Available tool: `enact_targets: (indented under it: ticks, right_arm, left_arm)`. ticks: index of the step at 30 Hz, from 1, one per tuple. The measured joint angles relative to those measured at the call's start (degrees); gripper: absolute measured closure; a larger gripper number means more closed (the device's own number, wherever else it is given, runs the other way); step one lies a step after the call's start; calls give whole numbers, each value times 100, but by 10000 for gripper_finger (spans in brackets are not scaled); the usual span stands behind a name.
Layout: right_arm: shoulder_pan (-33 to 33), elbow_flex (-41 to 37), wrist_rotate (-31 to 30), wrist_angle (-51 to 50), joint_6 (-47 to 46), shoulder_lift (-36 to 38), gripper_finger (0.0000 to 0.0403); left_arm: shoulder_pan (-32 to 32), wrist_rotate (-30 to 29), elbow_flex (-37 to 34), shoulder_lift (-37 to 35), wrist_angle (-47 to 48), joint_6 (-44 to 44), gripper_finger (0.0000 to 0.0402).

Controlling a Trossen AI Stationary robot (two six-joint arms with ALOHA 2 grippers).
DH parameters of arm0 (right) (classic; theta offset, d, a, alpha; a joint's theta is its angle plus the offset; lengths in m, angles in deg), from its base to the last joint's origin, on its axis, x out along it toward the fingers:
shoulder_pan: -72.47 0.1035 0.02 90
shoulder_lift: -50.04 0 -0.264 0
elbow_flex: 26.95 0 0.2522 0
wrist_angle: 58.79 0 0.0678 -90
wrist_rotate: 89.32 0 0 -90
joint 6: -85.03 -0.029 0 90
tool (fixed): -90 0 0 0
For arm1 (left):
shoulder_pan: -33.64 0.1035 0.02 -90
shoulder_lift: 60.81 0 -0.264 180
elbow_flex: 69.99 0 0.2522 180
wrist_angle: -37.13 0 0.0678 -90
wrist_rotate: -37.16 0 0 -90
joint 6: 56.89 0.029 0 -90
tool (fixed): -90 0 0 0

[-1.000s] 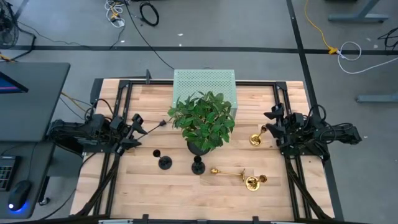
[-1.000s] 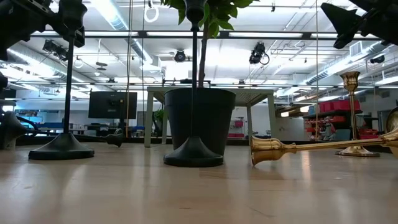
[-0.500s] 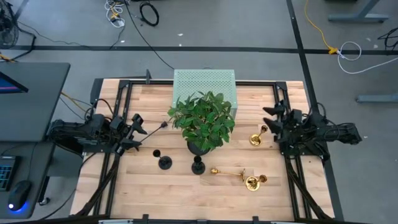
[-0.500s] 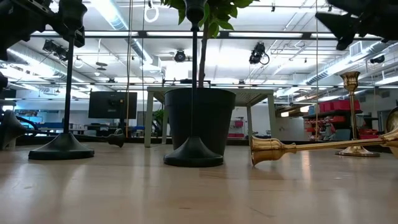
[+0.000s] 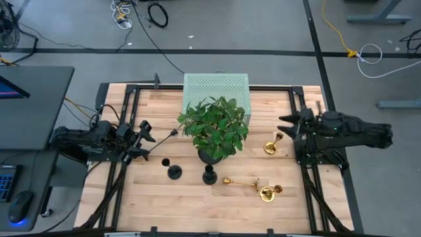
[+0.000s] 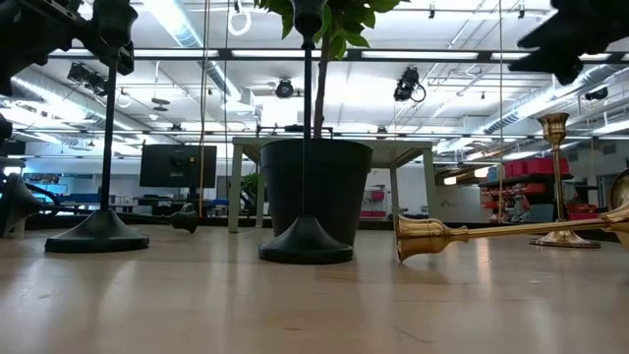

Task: Pick & Place candle stick holders
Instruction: Put the top right gold candle holder on the shelf

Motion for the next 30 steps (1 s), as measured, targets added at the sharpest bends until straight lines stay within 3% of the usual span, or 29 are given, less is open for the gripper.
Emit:
enact_targets:
  ticks: [4, 13, 23, 30]
  right_arm:
    - [1, 413, 474, -1078, -693, -651, 179]
    - [1, 1457, 689, -3308, -1838, -1408, 212]
    - [3, 1005, 1032, -3628, -2321, -1428, 231]
    - [8, 844, 1167, -3250, -2369, -1459, 231]
  left_arm:
    - [2, 0, 0, -1, 0, 1, 175]
    - [2, 0, 0, -1, 0, 0, 175]
    - [2, 0, 0, 0, 0, 2, 175]
    - [1, 0, 0, -1, 0, 0, 175]
